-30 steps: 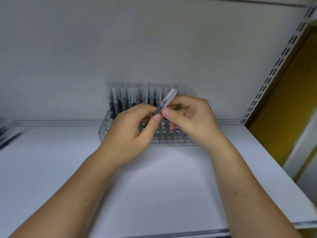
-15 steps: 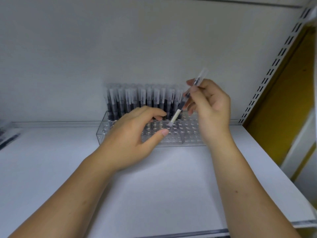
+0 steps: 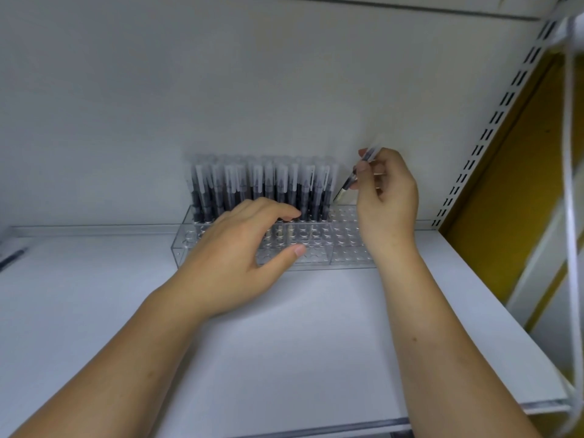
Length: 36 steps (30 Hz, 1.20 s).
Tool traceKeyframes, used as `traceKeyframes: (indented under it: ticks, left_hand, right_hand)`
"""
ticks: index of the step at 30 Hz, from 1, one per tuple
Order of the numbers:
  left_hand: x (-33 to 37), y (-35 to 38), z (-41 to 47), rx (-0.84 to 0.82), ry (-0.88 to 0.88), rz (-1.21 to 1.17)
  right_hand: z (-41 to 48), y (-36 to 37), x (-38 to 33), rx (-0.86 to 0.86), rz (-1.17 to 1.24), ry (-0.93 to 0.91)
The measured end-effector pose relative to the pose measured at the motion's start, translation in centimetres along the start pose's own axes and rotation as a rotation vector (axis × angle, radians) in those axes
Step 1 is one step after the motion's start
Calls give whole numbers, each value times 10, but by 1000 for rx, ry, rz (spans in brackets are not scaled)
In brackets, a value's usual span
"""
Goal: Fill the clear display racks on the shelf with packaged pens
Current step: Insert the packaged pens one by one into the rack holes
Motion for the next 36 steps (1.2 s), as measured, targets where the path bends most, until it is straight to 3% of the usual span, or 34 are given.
traceKeyframes:
  ticks: [14, 28, 36]
  left_hand:
    - [1, 2, 2, 3, -6, -10]
    - [-1, 3, 2, 22, -3, -12]
    - [-3, -1, 1, 56, -18, 0]
  right_hand:
    - [3, 13, 13, -200, -250, 21]
    - [1, 6, 18, -204, -353, 179]
    - [-6, 2, 0, -98, -253, 21]
Point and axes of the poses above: each hand's wrist, its own z-axis towards the middle knuckle, its own y-axis out of the palm, x = y × z, the point moved 3 cm from there along z, towards the middle knuckle, and after that the axes turned 10 degrees about z, right-handed, at the moved point
